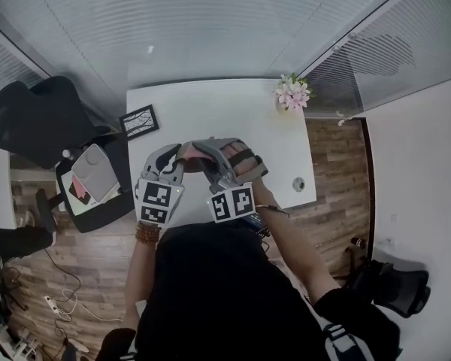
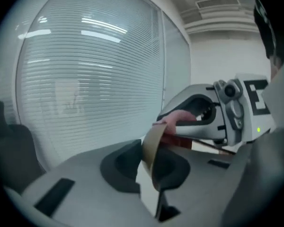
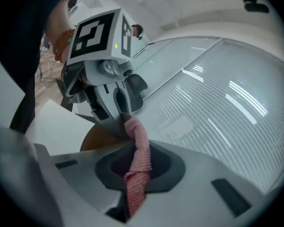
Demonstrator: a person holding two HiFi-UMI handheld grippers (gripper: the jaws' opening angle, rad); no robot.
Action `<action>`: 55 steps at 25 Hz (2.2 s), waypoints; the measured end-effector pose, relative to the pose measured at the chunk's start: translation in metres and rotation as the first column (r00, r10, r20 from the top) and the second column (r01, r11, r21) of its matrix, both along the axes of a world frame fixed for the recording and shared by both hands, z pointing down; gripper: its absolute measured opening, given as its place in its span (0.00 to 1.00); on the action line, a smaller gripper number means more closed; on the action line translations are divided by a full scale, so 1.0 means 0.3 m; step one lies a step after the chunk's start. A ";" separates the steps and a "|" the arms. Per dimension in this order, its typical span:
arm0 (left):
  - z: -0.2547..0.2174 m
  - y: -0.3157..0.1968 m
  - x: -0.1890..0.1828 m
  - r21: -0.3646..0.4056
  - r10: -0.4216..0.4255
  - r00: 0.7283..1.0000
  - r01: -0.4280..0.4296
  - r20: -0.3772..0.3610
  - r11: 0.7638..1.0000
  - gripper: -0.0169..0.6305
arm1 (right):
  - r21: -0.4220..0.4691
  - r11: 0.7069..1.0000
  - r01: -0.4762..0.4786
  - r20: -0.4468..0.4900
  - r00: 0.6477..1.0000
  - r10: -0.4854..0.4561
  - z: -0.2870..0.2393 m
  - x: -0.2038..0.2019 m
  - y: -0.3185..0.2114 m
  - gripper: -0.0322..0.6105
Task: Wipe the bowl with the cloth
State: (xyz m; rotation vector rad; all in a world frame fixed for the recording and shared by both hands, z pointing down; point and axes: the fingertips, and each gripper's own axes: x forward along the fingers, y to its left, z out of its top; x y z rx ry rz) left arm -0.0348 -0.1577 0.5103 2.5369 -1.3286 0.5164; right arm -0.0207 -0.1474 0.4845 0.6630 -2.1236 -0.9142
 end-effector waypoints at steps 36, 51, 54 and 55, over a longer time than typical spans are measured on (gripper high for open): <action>0.054 -0.008 -0.022 -0.137 -0.042 0.984 0.018 -0.172 0.990 0.07 | -0.032 0.999 0.021 0.009 1.000 -0.021 0.003 -0.013 -0.016 0.09; 0.052 -0.002 -0.041 -0.059 -0.048 0.998 0.045 -0.049 0.997 0.17 | -0.009 0.999 0.034 0.001 0.999 -0.034 0.003 -0.016 -0.012 0.09; 0.033 -0.012 -0.028 -0.094 -0.038 0.994 0.028 -0.106 0.995 0.06 | -0.024 1.000 0.009 0.043 0.999 -0.007 -0.008 -0.009 -0.024 0.09; 0.022 -0.019 -0.037 -0.101 -0.069 0.985 0.053 -0.161 0.993 0.06 | -0.029 1.000 -0.010 0.078 0.997 0.012 -0.019 -0.009 -0.029 0.09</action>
